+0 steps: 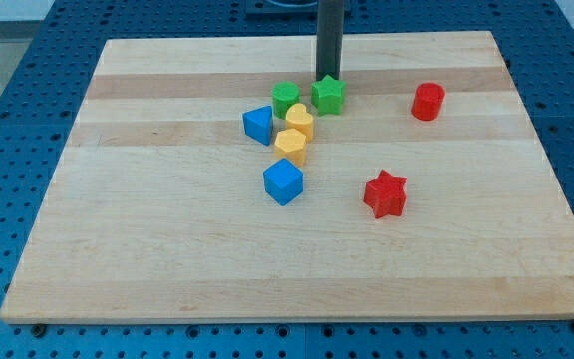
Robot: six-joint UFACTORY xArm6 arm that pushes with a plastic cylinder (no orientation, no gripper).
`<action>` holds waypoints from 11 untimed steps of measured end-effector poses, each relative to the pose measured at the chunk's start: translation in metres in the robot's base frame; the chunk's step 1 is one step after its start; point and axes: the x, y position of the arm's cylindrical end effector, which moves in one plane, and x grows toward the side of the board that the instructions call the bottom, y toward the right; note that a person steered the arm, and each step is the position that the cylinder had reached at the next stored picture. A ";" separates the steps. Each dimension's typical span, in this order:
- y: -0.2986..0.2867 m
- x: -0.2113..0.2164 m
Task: Move the green blocks closer to the yellow heart
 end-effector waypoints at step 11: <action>0.110 -0.006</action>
